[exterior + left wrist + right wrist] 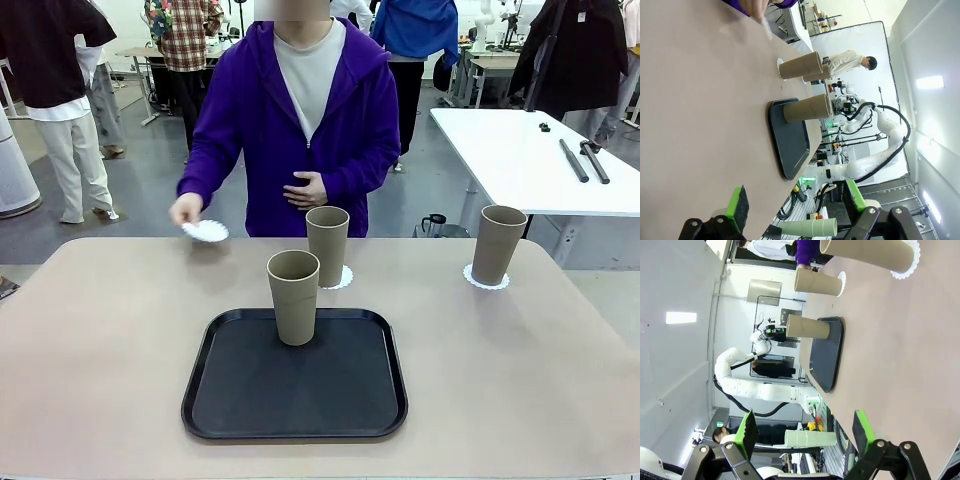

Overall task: Place coasters on the table and set cups on them.
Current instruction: Take one Reusable plastic cup from the Flat Tray and place it on a coaster set by the human.

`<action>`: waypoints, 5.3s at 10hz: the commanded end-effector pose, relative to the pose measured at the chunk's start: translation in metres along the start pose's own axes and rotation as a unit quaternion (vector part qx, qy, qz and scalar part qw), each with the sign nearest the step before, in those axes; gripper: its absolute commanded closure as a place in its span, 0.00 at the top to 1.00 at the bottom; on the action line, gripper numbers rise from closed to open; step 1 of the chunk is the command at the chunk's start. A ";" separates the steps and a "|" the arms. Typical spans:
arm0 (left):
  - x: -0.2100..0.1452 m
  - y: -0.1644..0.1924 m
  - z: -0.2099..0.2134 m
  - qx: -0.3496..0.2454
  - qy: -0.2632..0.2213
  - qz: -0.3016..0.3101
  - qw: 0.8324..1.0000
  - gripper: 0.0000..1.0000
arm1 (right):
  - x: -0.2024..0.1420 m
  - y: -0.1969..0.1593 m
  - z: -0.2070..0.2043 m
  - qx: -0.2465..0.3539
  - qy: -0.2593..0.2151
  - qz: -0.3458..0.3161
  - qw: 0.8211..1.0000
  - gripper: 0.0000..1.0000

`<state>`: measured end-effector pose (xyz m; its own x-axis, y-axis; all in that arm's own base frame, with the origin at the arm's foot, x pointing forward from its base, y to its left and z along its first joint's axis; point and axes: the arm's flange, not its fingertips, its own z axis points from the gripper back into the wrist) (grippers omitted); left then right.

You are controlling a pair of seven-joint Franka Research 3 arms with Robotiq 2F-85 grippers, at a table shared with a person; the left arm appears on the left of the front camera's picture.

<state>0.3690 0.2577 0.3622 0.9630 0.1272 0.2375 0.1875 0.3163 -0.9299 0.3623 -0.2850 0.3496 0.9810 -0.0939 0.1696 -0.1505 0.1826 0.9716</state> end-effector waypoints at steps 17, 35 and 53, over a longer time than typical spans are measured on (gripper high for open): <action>0.000 -0.002 0.001 0.000 0.000 0.000 1.000 1.00 | 0.000 0.002 0.000 0.003 0.002 -0.003 1.000 1.00; 0.037 -0.172 -0.371 0.322 0.329 -0.452 0.764 1.00 | 0.000 0.002 0.000 0.003 0.002 -0.003 1.000 1.00; 0.048 -0.105 -0.395 -0.100 0.060 -0.628 0.770 1.00 | 0.000 0.002 0.000 0.003 0.002 -0.003 1.000 1.00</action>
<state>0.4758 -0.1337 0.3692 0.0068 -0.2901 0.9570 0.9982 -0.0543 -0.0236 0.3624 -0.2856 0.3496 0.9809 -0.0940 0.1705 -0.1514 0.1816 0.9716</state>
